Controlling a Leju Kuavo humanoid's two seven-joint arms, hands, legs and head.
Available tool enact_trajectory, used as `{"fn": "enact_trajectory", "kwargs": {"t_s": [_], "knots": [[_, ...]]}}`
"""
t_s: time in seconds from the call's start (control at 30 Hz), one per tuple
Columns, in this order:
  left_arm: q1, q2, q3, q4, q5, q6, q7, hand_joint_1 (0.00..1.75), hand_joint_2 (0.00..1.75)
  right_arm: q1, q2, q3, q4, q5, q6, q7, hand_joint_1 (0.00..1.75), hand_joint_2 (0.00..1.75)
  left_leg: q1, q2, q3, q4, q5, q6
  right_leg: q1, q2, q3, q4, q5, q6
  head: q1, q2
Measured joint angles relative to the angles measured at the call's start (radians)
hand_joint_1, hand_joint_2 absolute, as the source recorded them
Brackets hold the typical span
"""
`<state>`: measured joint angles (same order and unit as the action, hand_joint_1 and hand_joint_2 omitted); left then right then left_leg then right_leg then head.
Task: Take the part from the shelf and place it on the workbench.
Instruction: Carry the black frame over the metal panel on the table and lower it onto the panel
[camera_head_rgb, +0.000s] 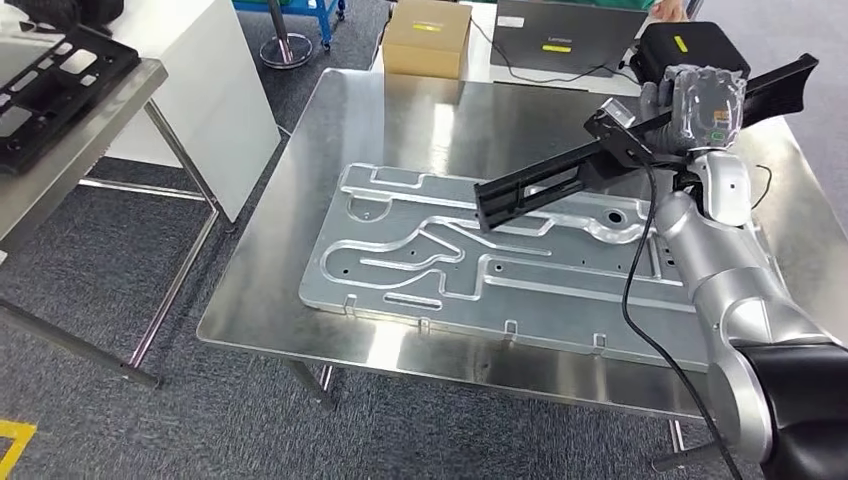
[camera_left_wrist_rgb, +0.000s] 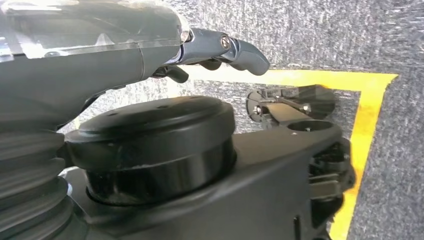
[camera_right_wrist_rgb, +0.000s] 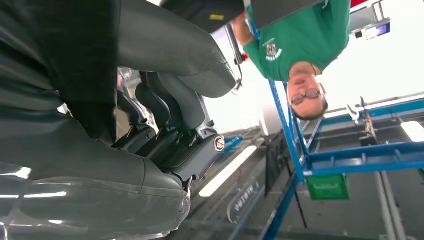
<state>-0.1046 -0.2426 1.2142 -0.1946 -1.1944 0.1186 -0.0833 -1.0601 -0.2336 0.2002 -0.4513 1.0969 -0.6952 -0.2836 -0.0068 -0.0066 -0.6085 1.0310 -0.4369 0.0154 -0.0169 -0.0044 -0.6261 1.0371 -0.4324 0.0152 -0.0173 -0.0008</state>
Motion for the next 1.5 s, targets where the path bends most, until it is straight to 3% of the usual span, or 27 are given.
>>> {"fn": "enact_trajectory", "kwargs": {"t_s": [0.1, 0.17, 0.23, 0.27, 0.3, 0.37, 0.43, 0.5, 0.57, 0.63, 0.73, 0.8, 0.83, 0.9, 0.97, 1.07, 1.13, 1.23, 1.3, 1.33, 1.43, 1.5], "knots": [[0.001, -0.002, 0.0, 0.0, -0.002, 0.0, -0.002, 0.0, 1.75, 0.074, 0.006, -0.042, -0.041, -0.014, -0.002, -0.022, 1.64, 1.75, 0.008, -0.003, 0.01, -0.02, 0.012, 0.015, 0.0, -0.001, -0.001, 0.012, -0.015, 0.016, 0.001, 0.0], [0.001, -0.004, 0.0, 0.0, -0.005, 0.001, -0.003, 0.0, 1.75, 0.133, 0.01, -0.082, -0.067, -0.005, -0.003, -0.048, 1.64, 1.75, 0.01, -0.005, 0.015, -0.03, 0.018, 0.022, -0.002, 0.001, -0.039, 0.097, -0.066, 0.021, 0.002, 0.0], [0.003, -0.004, 0.0, 0.0, -0.007, 0.003, -0.002, 0.0, 1.75, 0.201, 0.017, -0.138, -0.086, 0.012, -0.003, -0.081, 0.82, 0.87, 0.009, -0.009, 0.015, -0.029, 0.018, 0.025, -0.004, 0.003, -0.098, 0.219, -0.116, 0.026, 0.002, 0.0], [0.004, -0.005, 0.0, 0.0, -0.007, 0.005, -0.002, 0.0, 1.75, 0.235, 0.023, -0.171, -0.093, 0.021, -0.003, -0.094, 0.41, 0.44, 0.009, -0.012, 0.014, -0.028, 0.017, 0.025, -0.005, 0.003, -0.115, 0.25, -0.12, 0.028, 0.002, 0.0], [0.005, -0.005, 0.0, 0.0, -0.008, 0.008, -0.001, 0.0, 1.75, 0.263, 0.029, -0.202, -0.098, 0.028, -0.003, -0.102, 0.0, 0.0, 0.009, -0.014, 0.014, -0.026, 0.015, 0.024, -0.006, 0.002, -0.113, 0.243, -0.104, 0.03, 0.002, 0.0], [0.006, -0.006, 0.0, 0.0, -0.008, 0.02, 0.002, 0.0, 1.75, 0.299, 0.042, -0.253, -0.107, 0.037, -0.003, -0.113, 0.0, 0.0, 0.009, -0.016, 0.014, -0.018, 0.009, 0.018, -0.008, 0.002, -0.059, 0.133, -0.042, 0.029, 0.002, 0.0], [0.005, -0.008, 0.001, 0.0, -0.005, 0.036, 0.008, 0.0, 1.75, 0.312, 0.056, -0.29, -0.112, 0.042, -0.005, -0.123, 0.0, 0.0, 0.005, -0.015, 0.012, -0.008, 0.001, 0.009, -0.004, 0.003, -0.006, 0.027, -0.006, 0.021, 0.001, 0.0], [0.004, -0.008, 0.003, 0.0, -0.001, 0.046, 0.012, 0.0, 0.87, 0.321, 0.069, -0.323, -0.112, 0.036, -0.007, -0.132, 0.0, 0.0, 0.002, -0.014, 0.012, -0.005, -0.003, 0.0, 0.002, 0.005, 0.007, 0.002, -0.006, 0.01, 0.0, 0.0], [0.004, -0.008, 0.005, 0.0, 0.002, 0.049, 0.018, 0.0, 0.0, 0.328, 0.082, -0.351, -0.11, 0.018, -0.006, -0.146, 0.0, 0.0, 0.003, -0.013, 0.014, -0.003, -0.007, -0.009, 0.0, 0.004, 0.009, -0.003, -0.003, -0.003, 0.0, 0.0], [0.003, -0.008, 0.006, 0.0, 0.003, 0.052, 0.025, 0.0, 0.0, 0.33, 0.095, -0.374, -0.102, -0.017, 0.004, -0.164, 0.0, 0.0, 0.005, -0.009, -0.004, 0.043, -0.04, -0.021, -0.005, 0.003, 0.012, -0.009, 0.001, -0.016, -0.002, 0.0], [0.003, -0.008, 0.008, 0.0, 0.004, 0.058, 0.03, 0.0, 0.0, 0.337, 0.11, -0.399, -0.08, -0.099, 0.042, -0.188, 0.0, 0.0, 0.012, -0.003, -0.082, 0.222, -0.133, -0.034, -0.005, 0.001, 0.011, -0.01, 0.003, -0.025, -0.005, 0.0], [0.004, -0.007, 0.008, 0.0, 0.004, 0.06, 0.033, 0.0, 0.0, 0.35, 0.115, -0.411, -0.067, -0.148, 0.083, -0.189, 0.0, 0.0, 0.016, 0.0, -0.101, 0.272, -0.142, -0.039, -0.006, 0.0, 0.008, -0.009, 0.005, -0.024, -0.005, 0.0], [0.004, -0.006, 0.008, 0.0, 0.004, 0.062, 0.034, 0.0, 0.0, 0.357, 0.117, -0.416, -0.061, -0.167, 0.102, -0.188, 0.0, 0.0, 0.018, 0.0, -0.081, 0.239, -0.121, -0.04, -0.007, 0.001, 0.007, -0.008, 0.006, -0.023, -0.005, 0.0], [0.002, -0.005, 0.008, 0.0, 0.004, 0.067, 0.036, 0.0, 0.0, 0.365, 0.121, -0.421, -0.054, -0.194, 0.128, -0.188, 0.0, 0.0, 0.022, 0.003, -0.006, 0.105, -0.066, -0.04, -0.009, 0.004, 0.003, -0.005, 0.008, -0.016, -0.006, 0.0], [-0.001, -0.005, 0.008, 0.0, 0.003, 0.07, 0.036, 0.0, 0.0, 0.366, 0.122, -0.425, -0.051, -0.214, 0.147, -0.184, 0.0, 0.0, 0.02, 0.002, 0.043, 0.01, -0.041, -0.031, -0.008, 0.006, 0.001, -0.003, 0.011, -0.004, -0.004, 0.0], [0.0, -0.005, 0.008, 0.0, 0.002, 0.073, 0.035, 0.0, 0.0, 0.372, 0.124, -0.43, -0.048, -0.235, 0.171, -0.167, 0.0, 0.0, 0.017, 0.001, 0.051, -0.013, -0.033, -0.01, -0.008, 0.007, 0.003, -0.011, 0.018, 0.018, -0.001, 0.0], [0.001, -0.005, 0.008, 0.0, 0.001, 0.073, 0.034, 0.0, 0.0, 0.377, 0.125, -0.43, -0.048, -0.245, 0.191, -0.155, 0.0, 0.0, 0.02, 0.003, 0.055, -0.024, -0.022, 0.005, -0.009, 0.007, -0.009, 0.016, -0.004, 0.026, 0.0, 0.0], [0.001, -0.005, 0.008, 0.0, 0.0, 0.073, 0.031, 0.0, 0.0, 0.38, 0.125, -0.431, -0.047, -0.268, 0.242, -0.143, 0.0, 0.0, 0.019, 0.008, 0.055, -0.03, -0.014, 0.014, -0.006, 0.007, -0.083, 0.182, -0.096, 0.031, 0.001, 0.0], [0.003, -0.005, 0.008, 0.0, 0.0, 0.073, 0.03, 0.0, 0.0, 0.381, 0.124, -0.431, -0.048, -0.281, 0.278, -0.139, 0.0, 0.0, 0.017, 0.011, 0.055, -0.029, -0.014, 0.015, -0.006, 0.007, -0.113, 0.254, -0.112, 0.031, 0.001, 0.0], [0.003, -0.005, 0.008, 0.0, 0.0, 0.073, 0.03, 0.0, 0.0, 0.38, 0.124, -0.431, -0.048, -0.283, 0.291, -0.137, 0.0, 0.0, 0.017, 0.011, 0.056, -0.028, -0.015, 0.015, -0.006, 0.007, -0.101, 0.235, -0.093, 0.029, 0.001, 0.0], [0.003, -0.006, 0.008, 0.0, 0.004, 0.074, 0.028, 0.0, 0.0, 0.367, 0.123, -0.429, -0.054, -0.278, 0.319, -0.124, 0.0, 0.0, 0.015, 0.014, 0.06, -0.027, -0.018, 0.009, -0.001, 0.008, 0.005, 0.043, -0.014, 0.014, 0.001, 0.0], [0.002, -0.008, 0.008, 0.0, 0.008, 0.076, 0.027, 0.0, 0.0, 0.354, 0.123, -0.419, -0.058, -0.257, 0.335, -0.102, 0.0, 0.0, 0.014, 0.017, 0.06, -0.026, -0.022, -0.001, 0.006, 0.009, 0.041, -0.022, -0.002, 0.004, 0.001, 0.0]]}}
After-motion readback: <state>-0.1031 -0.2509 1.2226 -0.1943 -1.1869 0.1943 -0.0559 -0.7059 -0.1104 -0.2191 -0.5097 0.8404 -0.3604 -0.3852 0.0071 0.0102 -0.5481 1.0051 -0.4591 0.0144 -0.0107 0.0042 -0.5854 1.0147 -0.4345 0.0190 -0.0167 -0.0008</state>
